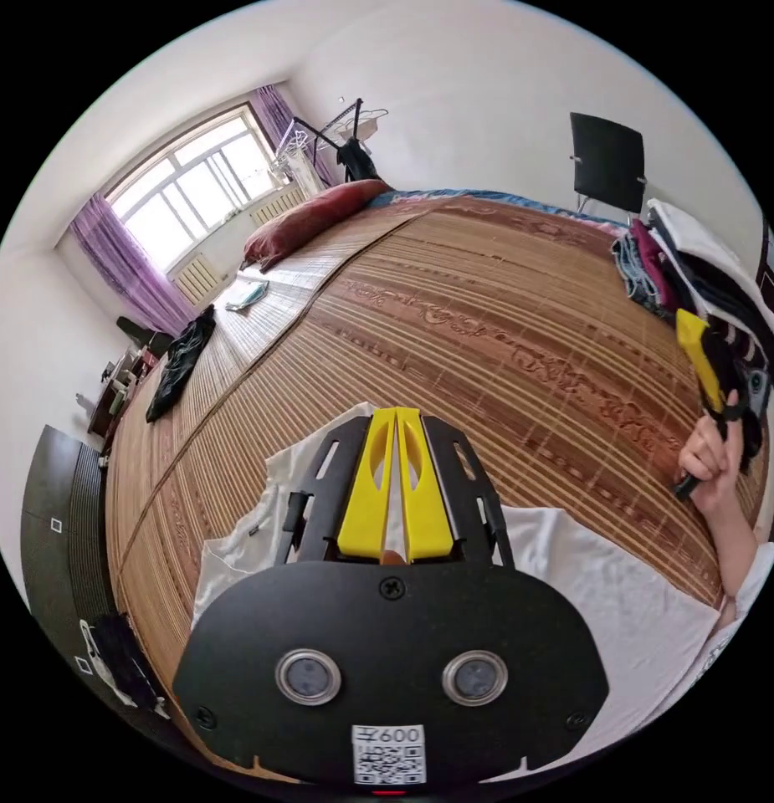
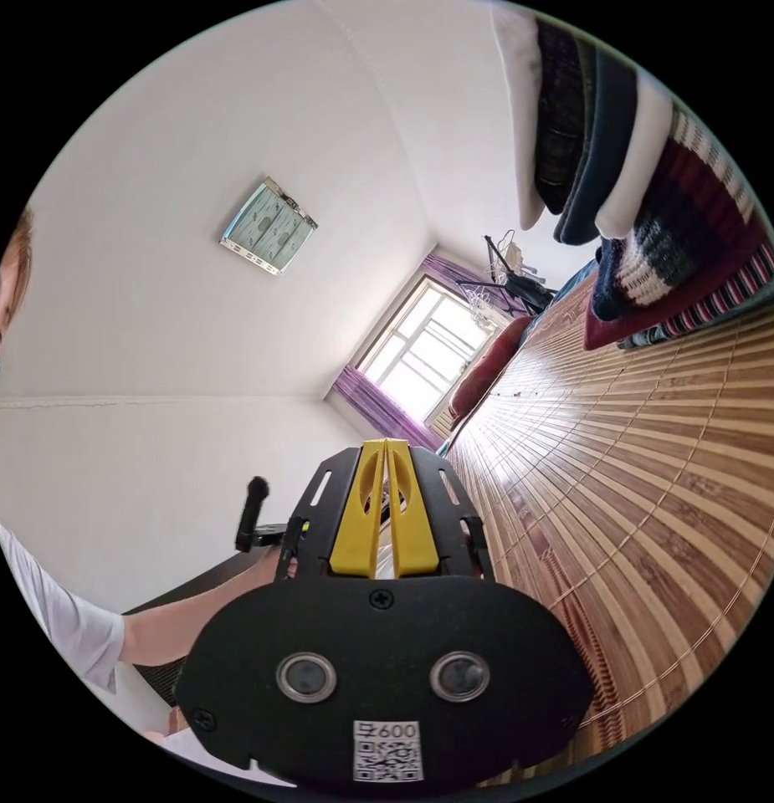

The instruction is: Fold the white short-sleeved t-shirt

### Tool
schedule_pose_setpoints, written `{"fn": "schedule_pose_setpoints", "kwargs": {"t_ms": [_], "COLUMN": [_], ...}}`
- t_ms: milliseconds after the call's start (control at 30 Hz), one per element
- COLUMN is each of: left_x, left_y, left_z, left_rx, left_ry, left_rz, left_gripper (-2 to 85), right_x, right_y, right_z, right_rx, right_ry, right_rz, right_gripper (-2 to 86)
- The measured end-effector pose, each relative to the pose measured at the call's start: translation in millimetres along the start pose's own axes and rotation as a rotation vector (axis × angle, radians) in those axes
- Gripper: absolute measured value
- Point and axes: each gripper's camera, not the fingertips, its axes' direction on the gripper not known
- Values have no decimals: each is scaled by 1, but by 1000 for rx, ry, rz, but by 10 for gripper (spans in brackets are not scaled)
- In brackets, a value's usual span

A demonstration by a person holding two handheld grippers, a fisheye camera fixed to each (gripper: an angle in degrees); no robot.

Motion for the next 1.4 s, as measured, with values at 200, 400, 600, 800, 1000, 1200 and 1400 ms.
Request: {"fn": "schedule_pose_setpoints", "kwargs": {"t_ms": [200, 400, 600, 800, 1000, 1200, 1400], "left_x": [-36, -39, -68, -111, -112, -93, -106], "left_y": [-4, 1, 16, 66, 107, 125, 147], "left_z": [46, 67, 33, 5, -11, -7, -5], "left_rx": [-78, -150, -14, -151, -221, -227, -175], "left_ry": [100, 19, -59, 296, 176, 36, 118], "left_rz": [-120, -31, -160, -155, -107, -56, -148], "left_gripper": [10, 10, 20, 83, 98, 93, 96], "right_x": [0, 0, 0, 0, 0, 0, 0], "right_y": [1, 1, 1, 1, 1, 1, 1], "right_z": [1, 1, 1, 1, 1, 1, 1], "right_rx": [-2, -3, -3, -4, -4, -4, -3], "right_ry": [-3, -2, -2, -1, -1, 0, 1], "right_rz": [-2, 1, 3, 6, 10, 13, 19], "right_gripper": [-8, -8, -8, -9, -9, -9, -9]}}
